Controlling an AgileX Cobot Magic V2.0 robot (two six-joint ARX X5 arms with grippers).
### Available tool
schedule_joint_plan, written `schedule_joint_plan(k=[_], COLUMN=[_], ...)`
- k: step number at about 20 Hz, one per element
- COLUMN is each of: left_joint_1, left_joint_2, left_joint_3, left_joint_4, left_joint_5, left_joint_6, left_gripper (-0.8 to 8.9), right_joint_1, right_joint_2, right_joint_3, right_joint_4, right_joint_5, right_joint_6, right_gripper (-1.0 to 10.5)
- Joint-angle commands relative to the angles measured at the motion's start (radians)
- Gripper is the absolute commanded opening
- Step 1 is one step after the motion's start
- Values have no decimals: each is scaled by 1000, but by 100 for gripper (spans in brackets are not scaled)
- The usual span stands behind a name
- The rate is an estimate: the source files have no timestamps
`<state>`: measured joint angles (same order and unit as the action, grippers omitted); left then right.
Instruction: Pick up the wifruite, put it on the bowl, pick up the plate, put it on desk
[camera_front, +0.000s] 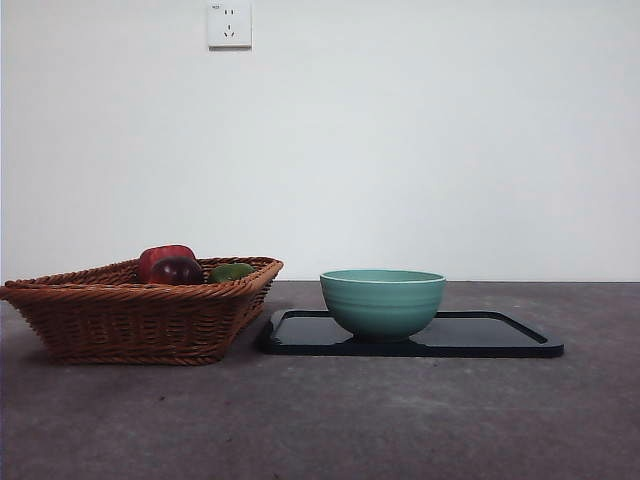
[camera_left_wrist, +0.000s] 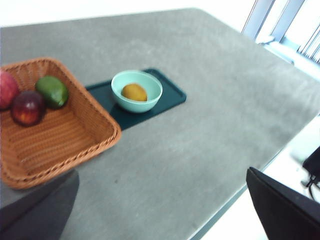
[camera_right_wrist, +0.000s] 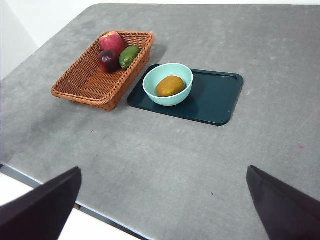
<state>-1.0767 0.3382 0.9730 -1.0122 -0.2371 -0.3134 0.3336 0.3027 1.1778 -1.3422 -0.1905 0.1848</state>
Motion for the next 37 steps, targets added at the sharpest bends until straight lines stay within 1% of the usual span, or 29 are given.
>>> schedule_joint_plan(k=[1, 7, 10, 13, 16, 19, 22, 23, 25, 29, 33, 37], left_joint_1=[-12, -11, -11, -11, -9, -6, 30, 45, 83, 164, 238, 279], left_joint_2=[14, 119, 220, 342, 510, 690, 898, 958, 1088, 1318, 1534, 1727], left_joint_3=[10, 10, 10, 20, 83, 202, 381, 437, 561, 782, 987, 1168], left_joint_4=[26, 148, 223, 278, 272, 219, 119, 84, 21, -58, -99, -109], left_joint_5=[-2, -2, -2, -2, -1, 22, 40, 50, 90, 183, 186, 185], left_joint_6=[-14, -18, -87, -126, -195, -193, -141, -139, -135, -61, 19, 125], left_gripper=[527, 527, 527, 527, 527, 526, 526, 526, 527, 527, 527, 526], right_joint_1=[5, 5, 5, 5, 5, 5, 5, 5, 5, 5, 5, 5], right_joint_2=[2, 2, 2, 2, 2, 2, 2, 2, 2, 2, 2, 2], right_joint_3=[10, 10, 10, 10, 10, 10, 10, 10, 10, 10, 10, 10], right_joint_4=[-75, -75, -75, -75, -75, -75, -75, -75, -75, -75, -75, -75], right_joint_5=[-3, -4, -4, -4, -3, -3, -4, -4, -4, -4, -4, -4], right_joint_6=[10, 14, 13, 13, 13, 13, 13, 13, 13, 13, 13, 14], right_gripper=[556, 556, 556, 556, 556, 556, 556, 556, 556, 556, 556, 556])
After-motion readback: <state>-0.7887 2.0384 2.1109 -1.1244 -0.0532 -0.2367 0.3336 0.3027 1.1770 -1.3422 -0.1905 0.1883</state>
